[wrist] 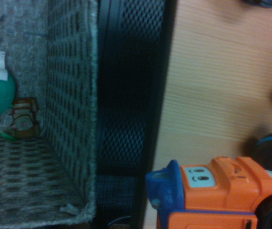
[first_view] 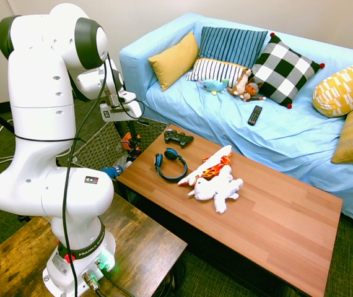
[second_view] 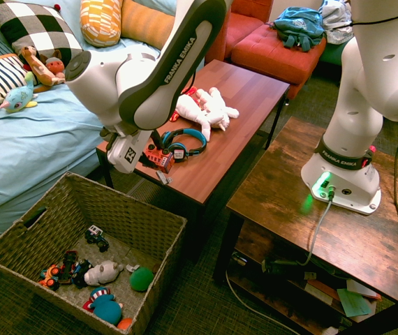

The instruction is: Put the toy car in the basket

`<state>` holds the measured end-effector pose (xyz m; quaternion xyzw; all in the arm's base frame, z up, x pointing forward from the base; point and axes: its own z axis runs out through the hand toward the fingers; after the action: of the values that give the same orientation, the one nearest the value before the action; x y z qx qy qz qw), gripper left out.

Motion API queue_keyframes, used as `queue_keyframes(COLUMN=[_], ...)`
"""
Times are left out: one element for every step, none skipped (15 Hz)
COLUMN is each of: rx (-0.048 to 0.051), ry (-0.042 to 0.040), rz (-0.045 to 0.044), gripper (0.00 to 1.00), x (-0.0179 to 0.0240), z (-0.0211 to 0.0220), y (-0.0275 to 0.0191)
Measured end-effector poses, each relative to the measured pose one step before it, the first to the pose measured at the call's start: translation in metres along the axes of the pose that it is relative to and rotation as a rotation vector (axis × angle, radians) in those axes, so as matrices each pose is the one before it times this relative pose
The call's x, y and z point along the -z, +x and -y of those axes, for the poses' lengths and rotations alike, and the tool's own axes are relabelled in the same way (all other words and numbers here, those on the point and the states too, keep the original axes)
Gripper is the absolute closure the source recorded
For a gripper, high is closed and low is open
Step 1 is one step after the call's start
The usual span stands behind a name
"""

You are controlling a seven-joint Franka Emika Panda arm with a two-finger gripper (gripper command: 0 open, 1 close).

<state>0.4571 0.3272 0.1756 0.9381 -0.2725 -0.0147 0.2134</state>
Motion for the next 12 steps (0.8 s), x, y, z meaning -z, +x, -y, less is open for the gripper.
queue_keyframes(rx=[0.03779,0.03665,0.03319,0.02885,0.02658,0.02830,0.02929,0.02293,0.01817,0.01034,0.00559,0.00027], ry=[-0.00803,-0.00935,-0.00825,-0.00515,-0.00301,0.00040,0.00122,-0.00105,-0.00559,-0.01444,-0.01715,-0.00961], rz=[0.01261,0.00930,0.00964,0.01403,0.01362,0.01546,0.00784,0.00262,-0.00069,-0.00116,-0.00426,-0.00241], gripper=[1.00,1.00,1.00,1.00,1.00,1.00,1.00,1.00,0.00,0.00,0.00,0.00], x=[-0.00472,-0.00333,-0.00164,0.00007,0.00073,0.00101,-0.00001,-0.00187,-0.00290,-0.00309,-0.00271,-0.00188], z=[0.01047,0.00928,0.00799,0.00660,0.00554,0.00508,0.00532,0.00477,0.00400,0.00180,-0.00025,-0.00125], y=[-0.01480,-0.01285,-0.00926,-0.00562,-0.00316,-0.00321,-0.00441,-0.00558,-0.00629,-0.00485,-0.00172,0.00097])
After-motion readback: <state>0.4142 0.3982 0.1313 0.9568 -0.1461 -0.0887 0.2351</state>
